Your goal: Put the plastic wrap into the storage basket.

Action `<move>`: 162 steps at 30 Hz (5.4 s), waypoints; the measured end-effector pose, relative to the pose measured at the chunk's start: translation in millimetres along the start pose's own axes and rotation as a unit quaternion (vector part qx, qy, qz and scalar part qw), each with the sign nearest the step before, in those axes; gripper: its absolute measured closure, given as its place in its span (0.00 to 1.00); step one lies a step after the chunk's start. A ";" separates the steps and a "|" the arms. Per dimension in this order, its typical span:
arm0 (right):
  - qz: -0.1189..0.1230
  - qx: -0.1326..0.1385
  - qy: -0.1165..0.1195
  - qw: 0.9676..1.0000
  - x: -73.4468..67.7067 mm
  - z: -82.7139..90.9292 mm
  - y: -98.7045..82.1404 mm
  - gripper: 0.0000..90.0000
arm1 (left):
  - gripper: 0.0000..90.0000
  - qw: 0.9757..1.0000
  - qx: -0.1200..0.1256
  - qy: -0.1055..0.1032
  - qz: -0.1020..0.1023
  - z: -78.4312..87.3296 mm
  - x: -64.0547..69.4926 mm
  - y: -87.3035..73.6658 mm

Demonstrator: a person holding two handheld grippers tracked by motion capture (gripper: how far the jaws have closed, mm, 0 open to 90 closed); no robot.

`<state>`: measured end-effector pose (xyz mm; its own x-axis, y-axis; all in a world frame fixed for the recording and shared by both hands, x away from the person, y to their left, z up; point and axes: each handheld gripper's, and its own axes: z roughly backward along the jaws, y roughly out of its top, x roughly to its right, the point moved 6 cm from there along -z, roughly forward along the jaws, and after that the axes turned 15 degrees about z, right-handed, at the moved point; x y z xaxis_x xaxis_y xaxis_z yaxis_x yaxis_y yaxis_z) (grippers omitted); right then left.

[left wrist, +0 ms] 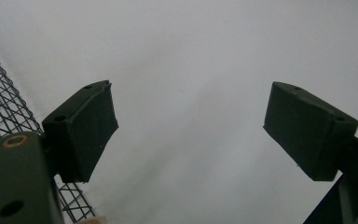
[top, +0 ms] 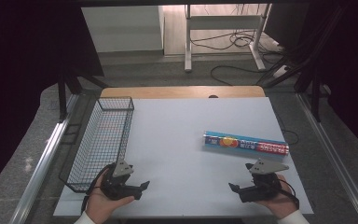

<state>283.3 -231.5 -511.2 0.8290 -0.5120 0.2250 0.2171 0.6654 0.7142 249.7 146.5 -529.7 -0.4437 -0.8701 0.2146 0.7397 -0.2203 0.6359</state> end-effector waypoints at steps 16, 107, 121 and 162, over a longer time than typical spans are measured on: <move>0.009 -0.008 0.006 1.000 -2.9 2.2 1.3 0.11 | 0.18 1.000 -0.004 0.002 0.004 2.2 -4.1 -5.1; 0.004 -0.052 0.000 0.999 42.9 -2.2 36.5 0.29 | 0.18 1.000 -0.024 0.003 -0.002 3.4 -10.1 -15.6; -0.070 -0.067 -0.016 0.995 100.7 -21.3 59.9 0.63 | 0.18 1.000 -0.023 0.003 -0.003 3.0 -9.7 -14.4; 0.006 -0.190 0.036 0.981 127.9 -162.4 92.9 0.99 | 0.18 1.000 -0.015 0.001 -0.003 6.0 -8.6 -13.8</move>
<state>493.2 -147.0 -523.7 0.8637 -0.4726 0.1753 0.3723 0.8326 0.4102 240.3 159.7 -535.9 -0.4466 -0.8698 0.2098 0.7526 -0.2384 0.6138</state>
